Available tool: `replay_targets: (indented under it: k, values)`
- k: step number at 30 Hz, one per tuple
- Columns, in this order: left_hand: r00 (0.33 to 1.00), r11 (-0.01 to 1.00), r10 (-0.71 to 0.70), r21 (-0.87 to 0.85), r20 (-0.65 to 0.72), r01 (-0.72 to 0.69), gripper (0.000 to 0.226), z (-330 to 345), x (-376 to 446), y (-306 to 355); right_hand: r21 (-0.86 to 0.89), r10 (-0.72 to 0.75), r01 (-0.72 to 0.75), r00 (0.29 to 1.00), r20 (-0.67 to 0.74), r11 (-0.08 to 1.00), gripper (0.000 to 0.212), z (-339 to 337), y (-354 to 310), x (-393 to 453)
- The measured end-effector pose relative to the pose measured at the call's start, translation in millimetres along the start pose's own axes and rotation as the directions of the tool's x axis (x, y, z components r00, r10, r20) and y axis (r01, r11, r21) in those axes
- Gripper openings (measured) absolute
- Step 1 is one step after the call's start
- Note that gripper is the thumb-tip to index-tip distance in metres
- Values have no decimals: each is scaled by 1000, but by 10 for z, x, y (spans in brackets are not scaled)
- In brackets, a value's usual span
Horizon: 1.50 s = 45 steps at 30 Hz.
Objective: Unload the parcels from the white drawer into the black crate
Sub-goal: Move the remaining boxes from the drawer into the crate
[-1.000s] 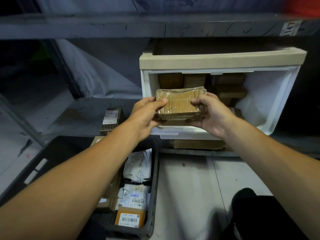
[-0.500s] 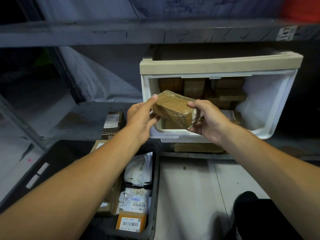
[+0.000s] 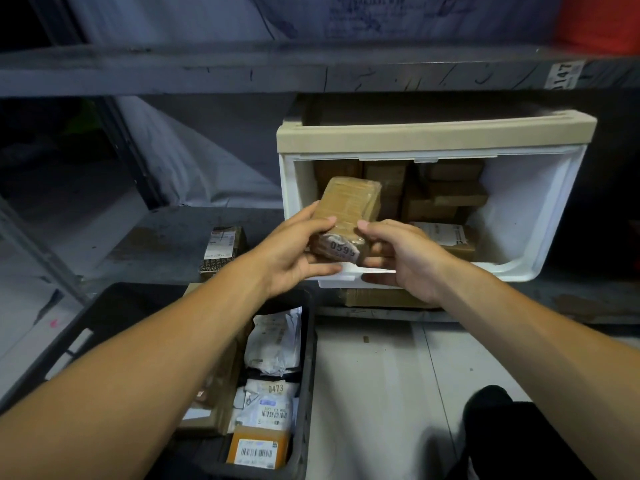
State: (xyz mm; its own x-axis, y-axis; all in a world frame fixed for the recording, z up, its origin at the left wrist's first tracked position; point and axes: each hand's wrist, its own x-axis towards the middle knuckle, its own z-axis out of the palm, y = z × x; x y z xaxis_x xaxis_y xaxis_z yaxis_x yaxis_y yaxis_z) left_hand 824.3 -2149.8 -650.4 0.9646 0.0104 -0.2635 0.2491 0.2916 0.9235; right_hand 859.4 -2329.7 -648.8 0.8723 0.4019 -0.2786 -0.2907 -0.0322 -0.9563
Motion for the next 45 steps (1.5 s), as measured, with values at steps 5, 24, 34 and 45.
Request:
replay_targets:
  k: [5,24,34,45]
  values:
    - [998,999,31,-25,-62,-33,36,-89,33,31,52,0,5,994,-111,999,32,-64,-38,38]
    - [984,991,120,75,-131,-111,15,-156,-29,73,220,128,-110,989,-68,969,22,-108,-150,-31]
    - [990,982,108,165,-94,-91,20,-189,-52,85,-16,123,-123,992,-8,992,64,-218,-90,-6]
    - [954,930,-226,249,-195,271,70,-237,-63,33,-383,-267,249,964,6,889,42,-177,-30,65]
